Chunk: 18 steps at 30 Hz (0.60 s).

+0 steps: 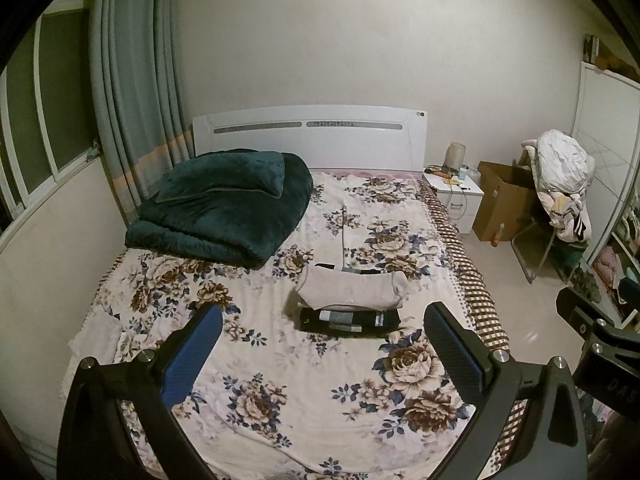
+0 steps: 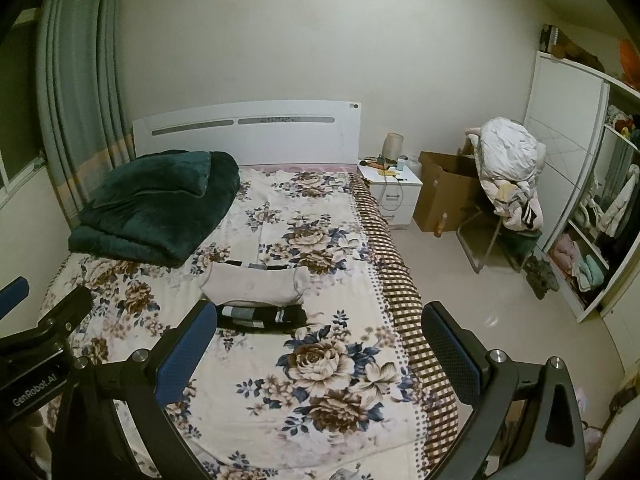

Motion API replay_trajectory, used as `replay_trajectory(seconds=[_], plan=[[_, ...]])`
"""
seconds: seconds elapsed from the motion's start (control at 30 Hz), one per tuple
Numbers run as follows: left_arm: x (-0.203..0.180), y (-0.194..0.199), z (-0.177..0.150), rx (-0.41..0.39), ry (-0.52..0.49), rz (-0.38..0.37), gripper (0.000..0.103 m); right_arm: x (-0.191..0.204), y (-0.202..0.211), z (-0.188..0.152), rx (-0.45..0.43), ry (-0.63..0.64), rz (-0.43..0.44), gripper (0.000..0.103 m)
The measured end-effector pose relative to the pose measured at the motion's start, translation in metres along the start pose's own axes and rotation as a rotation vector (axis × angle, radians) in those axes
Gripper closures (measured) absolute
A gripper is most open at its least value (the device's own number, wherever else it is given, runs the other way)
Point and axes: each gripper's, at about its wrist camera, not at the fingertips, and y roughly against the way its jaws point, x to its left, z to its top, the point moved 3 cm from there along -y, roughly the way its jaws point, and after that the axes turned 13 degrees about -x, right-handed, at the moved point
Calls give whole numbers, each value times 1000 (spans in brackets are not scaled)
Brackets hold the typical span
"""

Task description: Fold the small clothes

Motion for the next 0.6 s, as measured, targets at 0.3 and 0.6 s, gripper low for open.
replay_trajectory(seconds=[0.3,0.6], plan=[[0,1,1,2,0,-3,0,3,-1,5,1,1,12,0],[0,2,1,5,3,-5,0,4,-1,8,-1,2,21,0]])
